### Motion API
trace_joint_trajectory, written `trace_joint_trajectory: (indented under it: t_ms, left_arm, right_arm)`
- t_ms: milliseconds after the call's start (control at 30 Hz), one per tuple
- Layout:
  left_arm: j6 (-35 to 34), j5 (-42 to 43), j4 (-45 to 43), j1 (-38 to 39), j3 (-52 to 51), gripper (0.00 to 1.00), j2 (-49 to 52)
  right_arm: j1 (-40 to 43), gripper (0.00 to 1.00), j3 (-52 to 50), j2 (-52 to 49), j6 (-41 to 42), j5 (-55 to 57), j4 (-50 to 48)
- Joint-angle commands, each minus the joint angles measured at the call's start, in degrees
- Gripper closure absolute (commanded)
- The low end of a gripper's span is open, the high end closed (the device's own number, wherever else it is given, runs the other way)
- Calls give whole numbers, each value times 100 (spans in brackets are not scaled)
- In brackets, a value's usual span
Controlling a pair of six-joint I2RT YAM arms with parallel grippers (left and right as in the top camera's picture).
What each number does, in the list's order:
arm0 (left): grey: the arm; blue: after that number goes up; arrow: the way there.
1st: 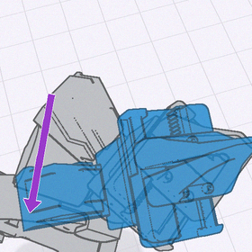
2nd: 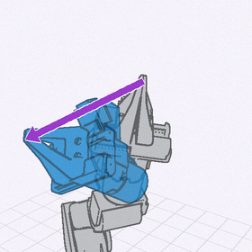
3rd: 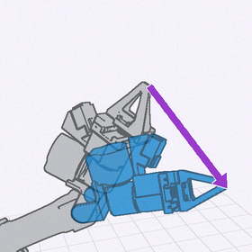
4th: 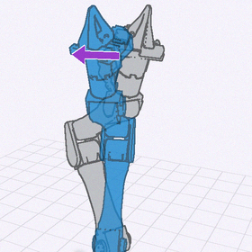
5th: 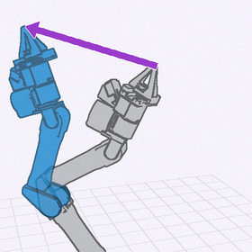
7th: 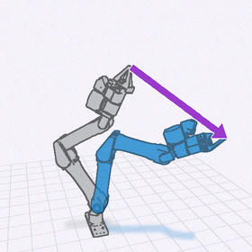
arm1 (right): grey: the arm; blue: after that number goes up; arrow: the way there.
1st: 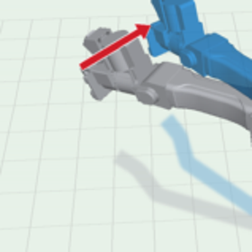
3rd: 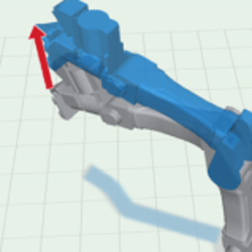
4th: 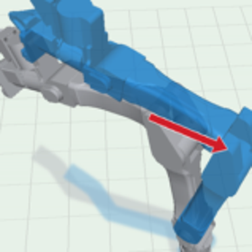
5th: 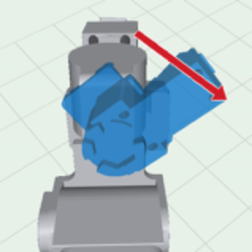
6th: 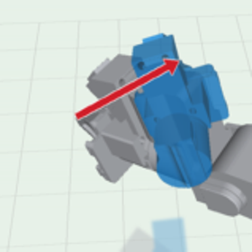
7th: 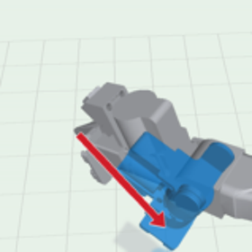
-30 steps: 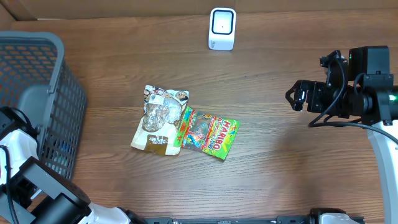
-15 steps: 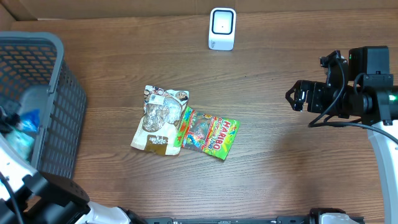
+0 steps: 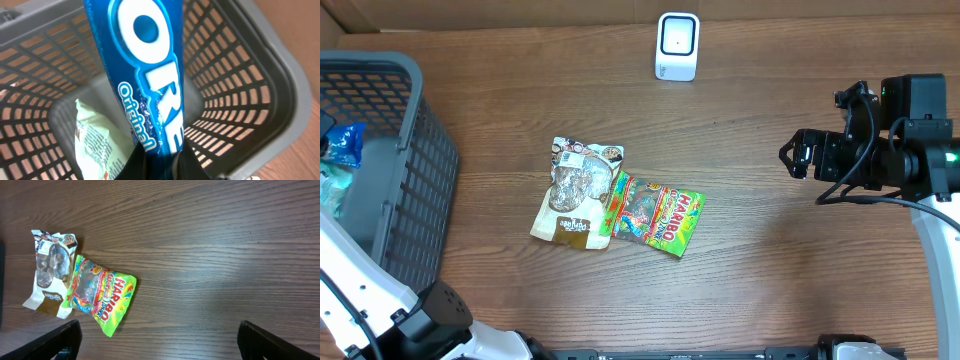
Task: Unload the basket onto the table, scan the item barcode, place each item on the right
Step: 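Drop the Oreo pack and mint pack onto the table pile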
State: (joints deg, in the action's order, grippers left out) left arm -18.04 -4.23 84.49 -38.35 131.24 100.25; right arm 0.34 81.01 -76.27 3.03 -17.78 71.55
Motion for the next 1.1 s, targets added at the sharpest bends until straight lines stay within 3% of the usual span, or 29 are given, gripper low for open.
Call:
trace_joint_trajectory:
  t_ms: [0, 200, 300, 400, 533, 633, 867, 1067]
  left_arm:
    - [-2, -240, -37, -26, 118, 96, -92]
    - [-57, 133, -31, -15, 118, 96, -94]
    - [286, 1003, -33, 125, 127, 96, -116]
    - [610, 1150, -39, 575, 131, 96, -214]
    - [979, 1110, -57, 1681, 131, 96, -437]
    - [1078, 1126, 109, 2933, 122, 96, -466]
    - [109, 107, 1121, 4747, -317, 96, -79]
    - [-302, 361, 538, 5893, -1982, 96, -35]
  right_arm:
    - [15, 0, 144, 15, 11, -33, -28]
    - [15, 0, 144, 15, 9, -33, -31]
    - [15, 0, 144, 15, 11, -33, -48]
    - [15, 0, 144, 15, 13, -35, -44]
    - [15, 0, 144, 15, 11, -35, -26]
    - [15, 0, 144, 15, 13, -33, -28]
    - [15, 0, 144, 15, 13, -33, -31]
    - [15, 0, 144, 15, 11, -33, -76]
